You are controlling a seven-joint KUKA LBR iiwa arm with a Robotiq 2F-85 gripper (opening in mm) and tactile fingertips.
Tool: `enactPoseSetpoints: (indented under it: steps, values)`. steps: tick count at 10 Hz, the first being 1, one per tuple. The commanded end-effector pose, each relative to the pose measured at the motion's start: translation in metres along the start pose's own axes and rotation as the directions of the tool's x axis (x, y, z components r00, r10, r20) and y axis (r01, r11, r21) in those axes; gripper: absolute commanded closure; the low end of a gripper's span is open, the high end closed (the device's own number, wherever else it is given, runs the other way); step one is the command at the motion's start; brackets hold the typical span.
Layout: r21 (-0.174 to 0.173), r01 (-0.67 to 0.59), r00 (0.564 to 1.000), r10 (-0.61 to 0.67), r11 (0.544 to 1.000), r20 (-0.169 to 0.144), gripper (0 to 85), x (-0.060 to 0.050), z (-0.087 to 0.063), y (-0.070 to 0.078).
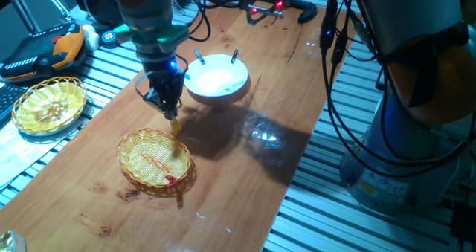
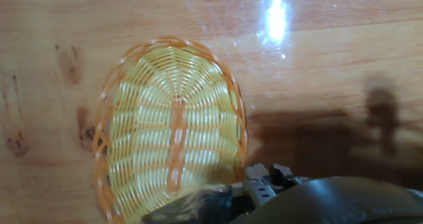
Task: Use a clamp
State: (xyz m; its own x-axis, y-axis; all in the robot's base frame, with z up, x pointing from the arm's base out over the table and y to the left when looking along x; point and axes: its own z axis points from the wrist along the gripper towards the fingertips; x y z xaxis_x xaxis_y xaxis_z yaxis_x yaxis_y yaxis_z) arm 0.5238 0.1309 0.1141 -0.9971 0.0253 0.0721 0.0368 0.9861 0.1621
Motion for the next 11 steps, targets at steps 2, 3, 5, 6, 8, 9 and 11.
enactPoseSetpoints:
  steps: [2,3,5,6,8,9,11]
  values:
    - [-0.002,-0.005,1.0,0.005,1.0,0.01,84.3,0.001,0.002,0.002]
    - [-0.005,-0.005,1.0,0.005,1.0,0.011,84.3,0.001,0.002,0.003]
    - [-0.013,-0.012,1.0,0.012,1.0,0.019,84.3,0.001,0.004,0.006]
    - [-0.015,-0.012,1.0,0.012,1.0,0.02,84.3,0.001,0.005,0.006]
    - [-0.02,-0.005,1.0,0.006,1.0,0.022,84.3,0.0,0.007,0.003]
    - [-0.023,-0.002,1.0,0.003,1.0,0.022,84.3,0.0,0.008,0.001]
    - [-0.024,-0.004,1.0,0.004,1.0,0.026,84.3,0.002,0.012,0.003]
